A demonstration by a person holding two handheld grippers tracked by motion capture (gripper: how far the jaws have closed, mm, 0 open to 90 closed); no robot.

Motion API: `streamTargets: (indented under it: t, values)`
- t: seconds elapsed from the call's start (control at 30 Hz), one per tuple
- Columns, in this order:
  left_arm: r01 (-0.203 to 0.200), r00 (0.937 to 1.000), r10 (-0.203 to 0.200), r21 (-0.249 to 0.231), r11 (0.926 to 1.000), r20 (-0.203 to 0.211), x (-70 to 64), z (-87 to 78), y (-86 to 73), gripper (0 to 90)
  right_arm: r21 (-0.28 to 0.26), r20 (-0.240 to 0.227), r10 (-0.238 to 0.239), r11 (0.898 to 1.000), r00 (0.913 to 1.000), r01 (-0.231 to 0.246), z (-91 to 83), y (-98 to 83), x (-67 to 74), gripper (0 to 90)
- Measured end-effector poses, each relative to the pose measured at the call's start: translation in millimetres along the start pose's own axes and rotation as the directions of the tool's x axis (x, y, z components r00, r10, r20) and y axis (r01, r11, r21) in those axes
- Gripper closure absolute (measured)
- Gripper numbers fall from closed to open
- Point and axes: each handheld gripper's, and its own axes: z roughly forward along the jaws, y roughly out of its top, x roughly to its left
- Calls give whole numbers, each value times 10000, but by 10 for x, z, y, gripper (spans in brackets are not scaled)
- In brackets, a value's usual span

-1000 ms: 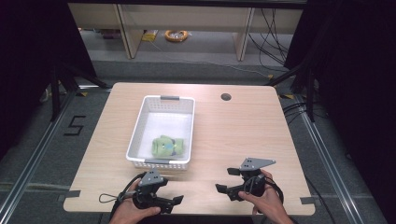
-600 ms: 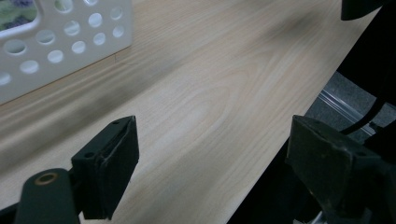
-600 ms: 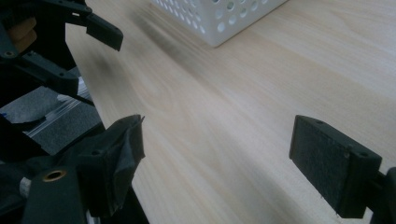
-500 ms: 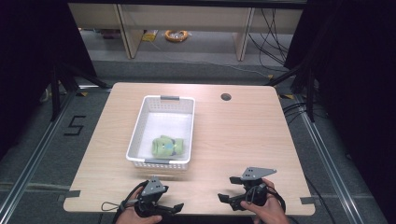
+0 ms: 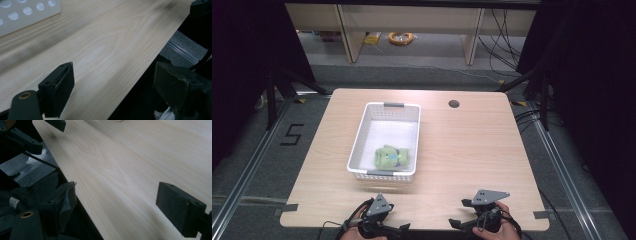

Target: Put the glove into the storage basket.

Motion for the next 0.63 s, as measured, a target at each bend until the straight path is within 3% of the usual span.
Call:
streamTargets:
  t: [0.03,0.07,0.17,0.2,0.23,0.33,0.4,0.53,0.63]
  values:
    - [-273,9996,274,176,9995,-67,19,-8,2,163,-48,87,-246,9997,9997,246,2,-8,-21,175]
    - [92,9999,-92,-89,9999,40,-7,14,-3,163,-70,89,-167,9998,9998,168,4,-17,-17,175]
    - [-77,10000,77,39,10000,45,3,14,-1,163,18,-53,-298,9996,9995,298,15,-28,-41,175]
    - [-174,9998,174,138,9998,34,10,8,0,163,51,141,-102,9999,9998,101,5,-32,-30,175]
    - [-202,9998,202,151,9997,44,11,8,0,163,7,174,-193,9998,9997,193,5,-32,-40,175]
    - [37,10000,-37,101,9999,35,-3,21,-6,163,78,145,-275,9996,9995,274,12,-33,-42,175]
    - [-88,9999,90,194,9998,-84,6,20,-4,163,106,143,-276,9996,9995,274,18,-33,-32,175]
    - [-149,9999,149,106,9998,-29,7,16,0,163,216,19,58,9998,10000,-58,15,-38,-10,175]
    - [-98,10000,98,85,9999,18,4,17,1,163,77,14,-326,9994,9995,326,22,-34,-55,175]
